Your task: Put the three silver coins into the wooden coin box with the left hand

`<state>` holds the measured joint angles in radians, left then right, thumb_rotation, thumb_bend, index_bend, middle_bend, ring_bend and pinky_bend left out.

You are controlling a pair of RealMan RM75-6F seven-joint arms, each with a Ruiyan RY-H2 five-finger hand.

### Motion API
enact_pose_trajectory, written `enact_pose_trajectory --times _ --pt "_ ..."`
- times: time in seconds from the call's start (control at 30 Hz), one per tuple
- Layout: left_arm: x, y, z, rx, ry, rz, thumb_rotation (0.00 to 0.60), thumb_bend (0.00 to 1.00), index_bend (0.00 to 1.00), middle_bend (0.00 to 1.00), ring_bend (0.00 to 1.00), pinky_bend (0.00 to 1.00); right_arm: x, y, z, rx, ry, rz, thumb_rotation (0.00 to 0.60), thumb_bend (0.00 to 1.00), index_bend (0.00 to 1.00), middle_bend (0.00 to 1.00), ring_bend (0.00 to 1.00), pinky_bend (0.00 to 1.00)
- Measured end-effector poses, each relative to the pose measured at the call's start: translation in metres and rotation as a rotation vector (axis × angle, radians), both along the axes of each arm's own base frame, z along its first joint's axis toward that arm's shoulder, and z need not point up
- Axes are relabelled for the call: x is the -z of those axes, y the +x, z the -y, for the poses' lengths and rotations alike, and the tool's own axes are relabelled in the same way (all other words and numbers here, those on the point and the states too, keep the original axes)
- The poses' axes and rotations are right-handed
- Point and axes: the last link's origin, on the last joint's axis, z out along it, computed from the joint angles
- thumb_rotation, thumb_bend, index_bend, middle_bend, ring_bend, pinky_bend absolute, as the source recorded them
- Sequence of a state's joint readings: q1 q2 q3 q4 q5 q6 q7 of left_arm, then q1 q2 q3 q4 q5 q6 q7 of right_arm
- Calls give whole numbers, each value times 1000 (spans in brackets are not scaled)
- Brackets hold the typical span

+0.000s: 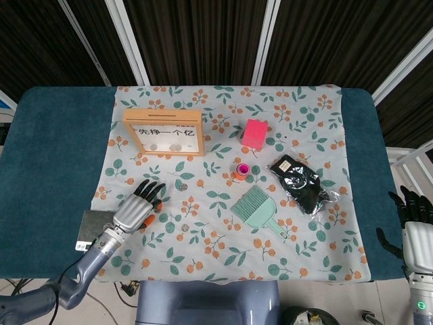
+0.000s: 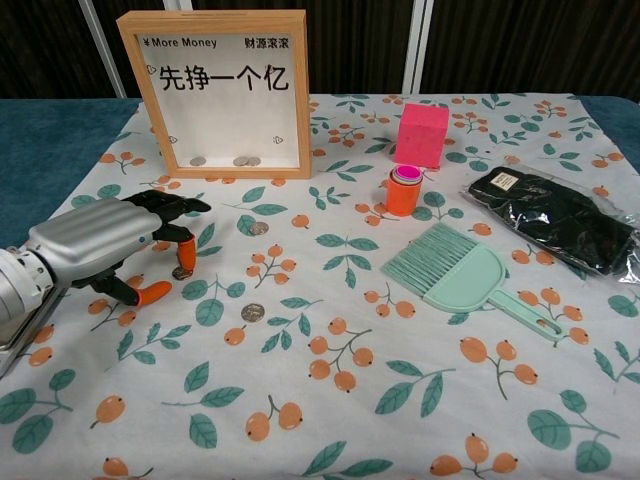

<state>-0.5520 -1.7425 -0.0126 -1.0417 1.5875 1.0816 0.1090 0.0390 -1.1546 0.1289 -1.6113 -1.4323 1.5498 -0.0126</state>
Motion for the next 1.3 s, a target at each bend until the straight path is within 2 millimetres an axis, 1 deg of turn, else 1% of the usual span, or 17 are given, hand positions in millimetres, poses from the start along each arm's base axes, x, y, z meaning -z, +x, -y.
enact_pose_trajectory --times 0.33,0.53,0.63,0.9,1.3 --pt "3 -3 -6 8 27 -55 600 369 482 36 0 0 0 0 0 1 -4 3 600 395 149 46 22 0" --pt "5 -3 -8 10 38 -76 600 369 536 41 0 0 -1 0 0 3 -6 4 600 394 149 46 21 0" --pt "5 -3 -8 16 47 -86 600 368 544 42 0 0 -1 0 0 4 -4 5 600 394 149 46 22 0" --pt "5 -1 -9 20 52 -80 600 380 588 67 0 0 -1 0 1 6 -5 5 600 395 149 46 22 0" --pt "4 4 -12 33 68 -74 600 533 608 98 0 0 -1 0 1 7 0 12 600 395 149 46 22 0"
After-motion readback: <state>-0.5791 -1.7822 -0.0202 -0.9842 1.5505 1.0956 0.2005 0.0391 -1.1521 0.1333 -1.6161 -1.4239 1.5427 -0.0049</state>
